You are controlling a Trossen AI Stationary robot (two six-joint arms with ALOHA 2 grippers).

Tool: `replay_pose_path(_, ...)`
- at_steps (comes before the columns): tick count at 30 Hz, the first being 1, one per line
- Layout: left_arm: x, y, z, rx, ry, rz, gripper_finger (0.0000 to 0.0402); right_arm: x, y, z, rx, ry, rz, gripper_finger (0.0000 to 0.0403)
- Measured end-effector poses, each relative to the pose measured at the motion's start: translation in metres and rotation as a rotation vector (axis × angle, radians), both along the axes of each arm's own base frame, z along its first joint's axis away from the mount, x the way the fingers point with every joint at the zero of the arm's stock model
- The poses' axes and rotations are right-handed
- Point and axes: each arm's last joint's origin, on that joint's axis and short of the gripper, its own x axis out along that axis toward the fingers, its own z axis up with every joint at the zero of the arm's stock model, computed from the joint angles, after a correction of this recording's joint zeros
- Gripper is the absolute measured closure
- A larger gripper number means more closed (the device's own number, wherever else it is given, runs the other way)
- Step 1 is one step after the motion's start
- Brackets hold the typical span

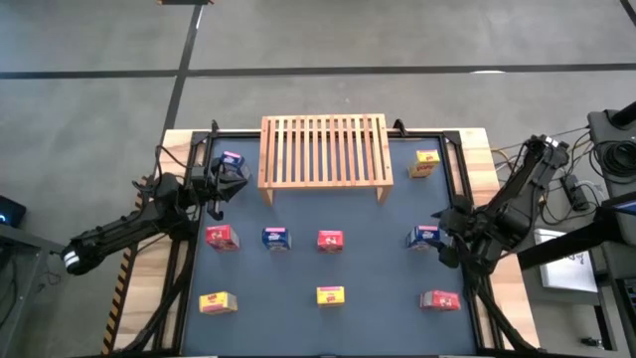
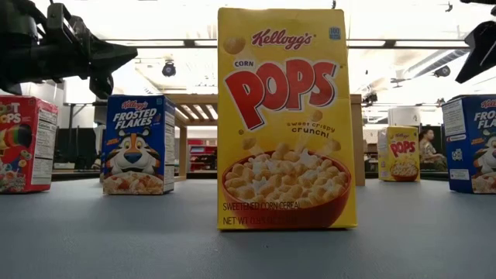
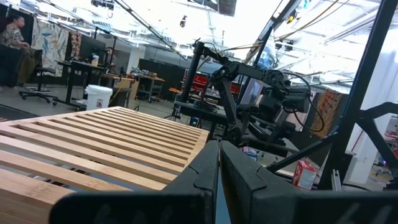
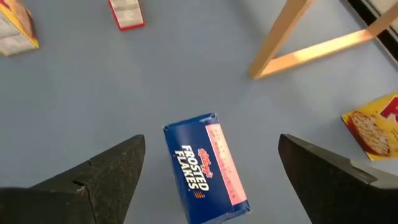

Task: Stack cereal on shelf
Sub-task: Put the bottom right blue cereal box on the shelf

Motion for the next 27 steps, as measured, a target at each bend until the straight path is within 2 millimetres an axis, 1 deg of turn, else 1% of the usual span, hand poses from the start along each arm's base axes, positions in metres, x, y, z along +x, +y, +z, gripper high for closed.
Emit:
replay_pose_path(4,0.0,0.0001,-0.0001,0.0,0.0,0.001,0.0402,0.0016,-0.0003,-0.0013,-0.001,0.052,0.029,0.0044)
replay_pose_path(17,0.0,0.0,0.0,0.0,0.0,0.0,0.0402,0.0031,-0.0002,-0.002,-0.007,0.063,0.049,0.0044)
replay_pose_path(27,0.0,0.0,-0.0001,0.0,0.0,0.0,0.0402,0.0097,-0.0016,-0.0026,0.016,0.087,0.068,0.0044)
